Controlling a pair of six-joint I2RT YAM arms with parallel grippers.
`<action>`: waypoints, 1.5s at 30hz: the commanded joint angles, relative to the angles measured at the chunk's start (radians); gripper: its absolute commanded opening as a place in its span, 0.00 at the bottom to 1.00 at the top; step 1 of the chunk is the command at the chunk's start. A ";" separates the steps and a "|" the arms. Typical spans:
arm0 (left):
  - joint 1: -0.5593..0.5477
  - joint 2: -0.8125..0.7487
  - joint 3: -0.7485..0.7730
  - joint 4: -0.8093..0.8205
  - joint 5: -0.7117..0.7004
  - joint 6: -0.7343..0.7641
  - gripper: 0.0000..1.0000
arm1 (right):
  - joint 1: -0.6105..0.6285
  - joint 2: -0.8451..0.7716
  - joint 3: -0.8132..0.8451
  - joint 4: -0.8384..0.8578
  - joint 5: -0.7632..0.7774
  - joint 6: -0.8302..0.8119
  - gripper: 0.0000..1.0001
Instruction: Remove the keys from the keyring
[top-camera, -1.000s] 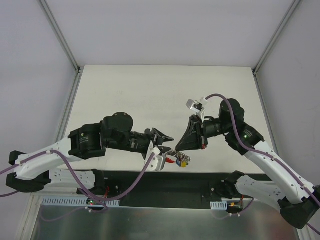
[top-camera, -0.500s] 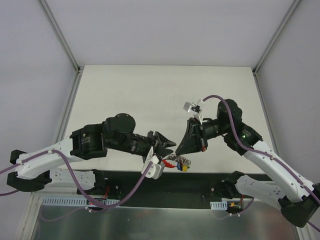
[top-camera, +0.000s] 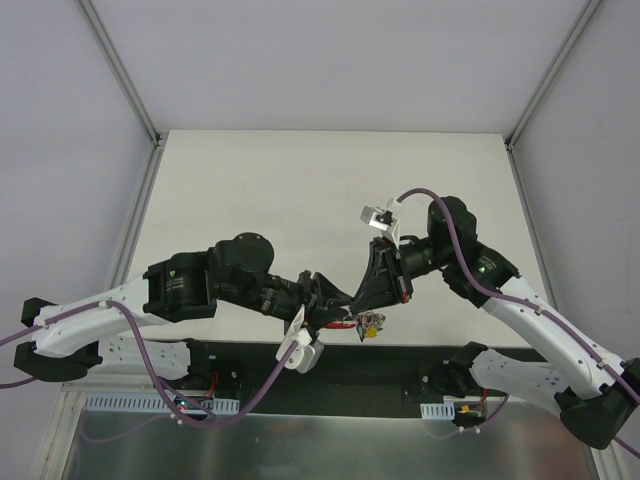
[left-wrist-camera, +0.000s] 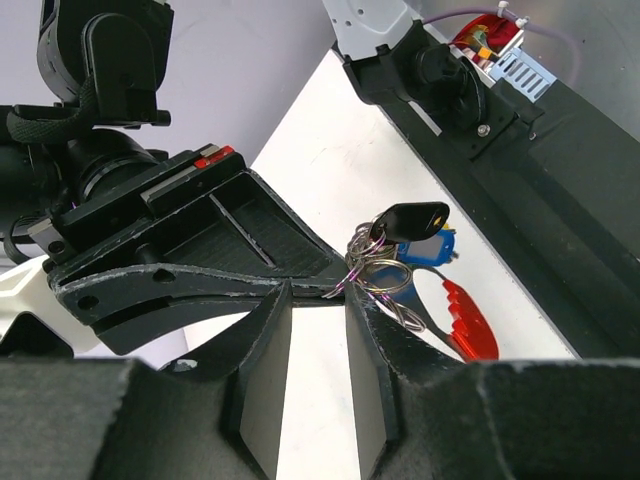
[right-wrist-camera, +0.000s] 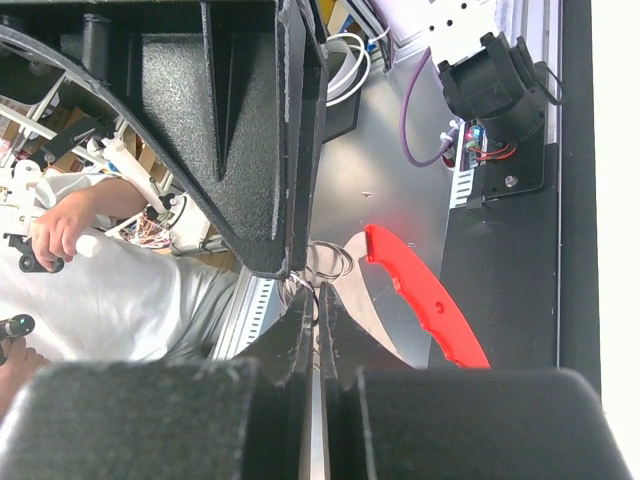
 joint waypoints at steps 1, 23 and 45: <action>-0.013 0.011 -0.019 0.006 0.037 0.036 0.27 | 0.014 0.000 0.065 0.061 -0.027 0.025 0.01; -0.097 0.068 -0.036 0.006 0.014 0.033 0.17 | 0.044 0.021 0.062 0.007 -0.100 0.026 0.01; -0.028 0.191 -0.040 0.006 -0.179 -0.064 0.00 | -0.071 0.140 0.241 -0.338 0.225 -0.205 0.17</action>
